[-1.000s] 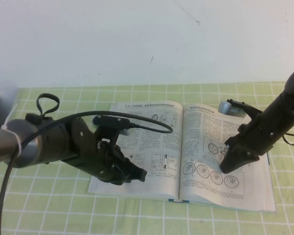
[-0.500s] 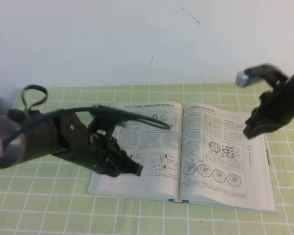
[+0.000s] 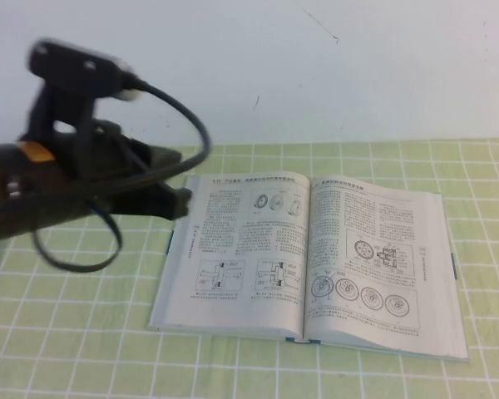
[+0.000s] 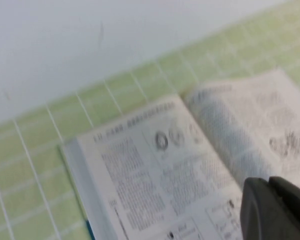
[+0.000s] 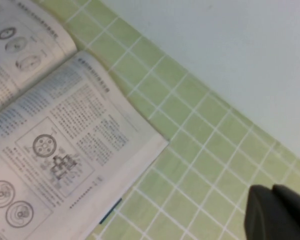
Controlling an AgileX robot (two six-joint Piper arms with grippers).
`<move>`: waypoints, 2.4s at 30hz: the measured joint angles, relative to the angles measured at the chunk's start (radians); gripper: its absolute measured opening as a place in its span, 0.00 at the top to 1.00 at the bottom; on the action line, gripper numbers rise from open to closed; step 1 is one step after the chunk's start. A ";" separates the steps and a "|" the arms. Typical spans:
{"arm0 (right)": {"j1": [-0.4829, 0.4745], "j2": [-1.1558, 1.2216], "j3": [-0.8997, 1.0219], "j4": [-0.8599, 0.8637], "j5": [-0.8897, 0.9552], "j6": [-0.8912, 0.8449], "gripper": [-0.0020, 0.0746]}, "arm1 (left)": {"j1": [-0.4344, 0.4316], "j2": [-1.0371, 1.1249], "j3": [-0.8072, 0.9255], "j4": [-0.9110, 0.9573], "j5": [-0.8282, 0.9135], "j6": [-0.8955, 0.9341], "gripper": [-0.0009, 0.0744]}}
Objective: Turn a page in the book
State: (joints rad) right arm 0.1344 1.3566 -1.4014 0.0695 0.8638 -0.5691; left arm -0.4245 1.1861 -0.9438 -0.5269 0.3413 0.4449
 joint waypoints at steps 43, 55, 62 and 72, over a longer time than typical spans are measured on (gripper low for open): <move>0.000 -1.230 1.032 -0.075 -0.152 0.247 0.98 | 0.002 -0.568 0.547 0.034 -0.293 0.092 0.99; 0.000 -1.230 1.032 -0.070 -0.151 0.248 0.98 | 0.002 -0.607 0.619 0.034 -0.387 0.092 0.99; 0.000 -1.230 1.032 -0.070 -0.151 0.248 0.98 | 0.033 -0.753 0.780 0.071 -0.648 0.086 0.99; 0.000 -1.230 1.032 -0.070 -0.151 0.248 0.98 | 0.288 -0.819 0.808 0.221 -0.507 0.008 0.99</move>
State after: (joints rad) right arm 0.1344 0.1265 -0.3695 0.0000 0.7129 -0.3208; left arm -0.1361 0.3674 -0.1362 -0.3057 -0.1657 0.4533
